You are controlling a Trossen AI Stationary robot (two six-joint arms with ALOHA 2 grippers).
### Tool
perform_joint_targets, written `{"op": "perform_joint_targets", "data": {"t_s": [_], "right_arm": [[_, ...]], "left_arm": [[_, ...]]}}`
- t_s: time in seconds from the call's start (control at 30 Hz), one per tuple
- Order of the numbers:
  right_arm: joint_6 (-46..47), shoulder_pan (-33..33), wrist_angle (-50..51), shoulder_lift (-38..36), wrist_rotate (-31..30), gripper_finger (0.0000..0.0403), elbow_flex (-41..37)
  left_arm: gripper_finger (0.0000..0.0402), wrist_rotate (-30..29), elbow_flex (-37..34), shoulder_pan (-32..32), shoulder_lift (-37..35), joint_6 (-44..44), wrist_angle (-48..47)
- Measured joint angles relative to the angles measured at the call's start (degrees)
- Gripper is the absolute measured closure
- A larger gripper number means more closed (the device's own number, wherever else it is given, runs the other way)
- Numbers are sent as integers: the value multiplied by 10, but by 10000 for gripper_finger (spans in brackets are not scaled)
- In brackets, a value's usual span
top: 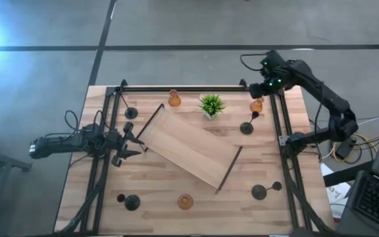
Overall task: Pick & Place candle stick holders
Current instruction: Put the orange candle holder on the shelf
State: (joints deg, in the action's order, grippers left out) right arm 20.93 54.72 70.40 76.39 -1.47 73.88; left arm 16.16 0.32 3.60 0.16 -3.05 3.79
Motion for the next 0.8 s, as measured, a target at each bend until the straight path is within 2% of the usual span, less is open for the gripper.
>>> {"op": "perform_joint_targets", "data": {"t_s": [0.2,0.6,0.8], "right_arm": [[0,1,-59,35,12,377,-35],[-18,8,-60,100,13,269,-36],[-21,16,-60,122,-4,259,-36]], "left_arm": [[207,0,0,0,0,0,0],[207,0,0,0,0,0,0],[207,0,0,0,0,0,0]]}}
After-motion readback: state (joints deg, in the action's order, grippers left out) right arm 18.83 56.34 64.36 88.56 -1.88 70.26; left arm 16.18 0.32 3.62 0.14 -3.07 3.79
